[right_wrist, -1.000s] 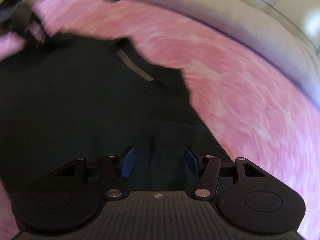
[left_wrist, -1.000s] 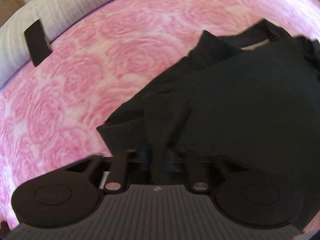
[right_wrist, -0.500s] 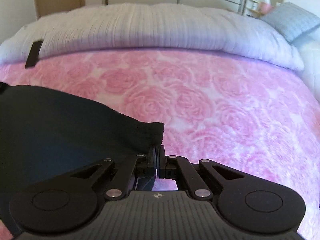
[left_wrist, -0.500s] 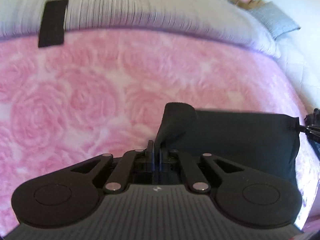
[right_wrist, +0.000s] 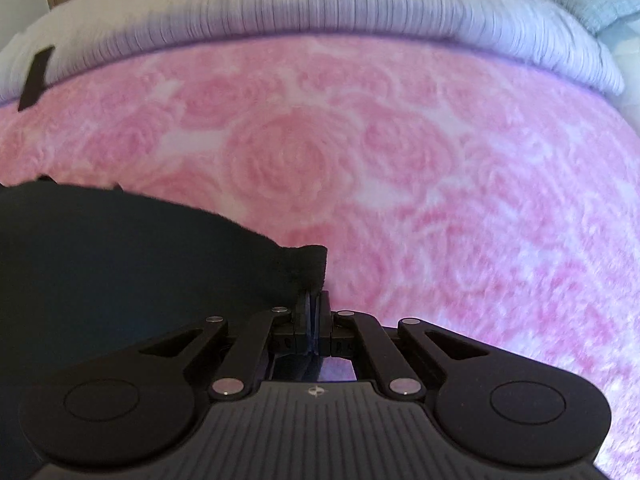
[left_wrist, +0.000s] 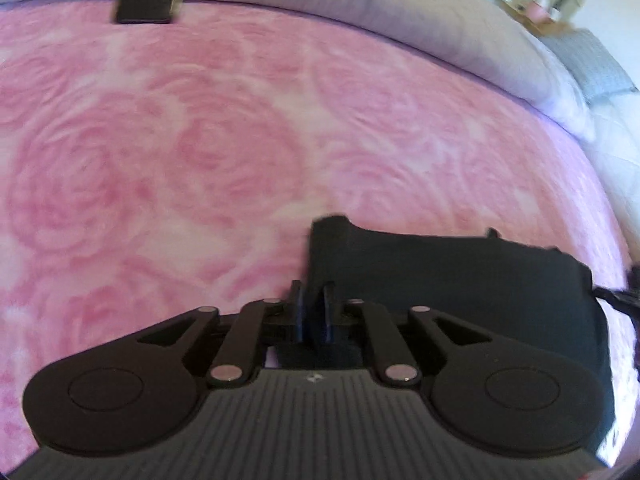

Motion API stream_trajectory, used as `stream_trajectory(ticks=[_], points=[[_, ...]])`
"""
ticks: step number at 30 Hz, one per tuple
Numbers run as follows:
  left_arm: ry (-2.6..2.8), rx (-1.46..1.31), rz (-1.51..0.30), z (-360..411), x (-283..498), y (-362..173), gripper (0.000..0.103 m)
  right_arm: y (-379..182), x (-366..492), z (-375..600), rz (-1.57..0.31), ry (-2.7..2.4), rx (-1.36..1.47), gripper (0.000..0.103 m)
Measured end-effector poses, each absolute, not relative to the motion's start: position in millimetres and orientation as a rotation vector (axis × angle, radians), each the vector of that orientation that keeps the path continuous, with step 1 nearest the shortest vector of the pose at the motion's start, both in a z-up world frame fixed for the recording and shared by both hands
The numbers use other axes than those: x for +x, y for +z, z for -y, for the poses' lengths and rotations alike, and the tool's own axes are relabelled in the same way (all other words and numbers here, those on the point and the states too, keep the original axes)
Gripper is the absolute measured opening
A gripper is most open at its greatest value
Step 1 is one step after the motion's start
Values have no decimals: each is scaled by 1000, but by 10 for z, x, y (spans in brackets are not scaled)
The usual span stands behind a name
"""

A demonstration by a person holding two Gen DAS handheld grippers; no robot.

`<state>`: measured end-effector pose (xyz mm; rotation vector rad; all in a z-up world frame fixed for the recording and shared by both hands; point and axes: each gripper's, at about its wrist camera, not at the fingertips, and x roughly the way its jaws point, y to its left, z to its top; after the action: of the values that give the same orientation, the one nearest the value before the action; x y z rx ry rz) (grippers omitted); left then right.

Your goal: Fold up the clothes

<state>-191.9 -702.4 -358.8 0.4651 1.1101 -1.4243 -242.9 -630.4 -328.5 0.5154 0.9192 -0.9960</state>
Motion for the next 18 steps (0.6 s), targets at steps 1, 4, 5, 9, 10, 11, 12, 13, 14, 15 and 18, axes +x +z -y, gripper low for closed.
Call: stream_trajectory(ticks=[1, 4, 5, 9, 10, 11, 12, 13, 14, 15, 18], points=[[-1399, 442, -1093, 6975, -1871, -3525, 20, -3249, -2429, 6308, -921, -1025, 515, 2], [-1344, 381, -1069, 6780, -1699, -3302, 17, -3026, -2452, 6190, -903, -1070, 510, 13], [-1332, 366, -1066, 6705, -1647, -3224, 17, -2935, -2447, 6104, -898, -1062, 512, 16], [-1403, 409, -1097, 6250, -1763, -3009, 29, -2693, -2298, 5578, -897, -939, 505, 19], [-1429, 427, -1108, 6120, -1827, -2979, 31, -2667, -2255, 5420, -891, -904, 513, 20], [-1454, 445, -1123, 5991, -1895, -2967, 32, -2668, -2211, 5270, -889, -870, 529, 21], [-1478, 464, -1152, 5866, -1981, -3035, 32, -2700, -2166, 5131, -892, -838, 553, 23], [-1497, 497, -1173, 5764, -2067, -3128, 32, -2733, -2121, 4992, -895, -806, 577, 24], [-1509, 543, -1186, 5691, -2147, -3247, 31, -2787, -2089, 4863, -906, -787, 604, 24], [-1520, 590, -1198, 5618, -2228, -3365, 31, -2867, -2073, 4748, -924, -783, 634, 24], [-1530, 592, -1226, 5449, -2220, -3589, 31, -3049, -2106, 4449, -971, -793, 684, 24]])
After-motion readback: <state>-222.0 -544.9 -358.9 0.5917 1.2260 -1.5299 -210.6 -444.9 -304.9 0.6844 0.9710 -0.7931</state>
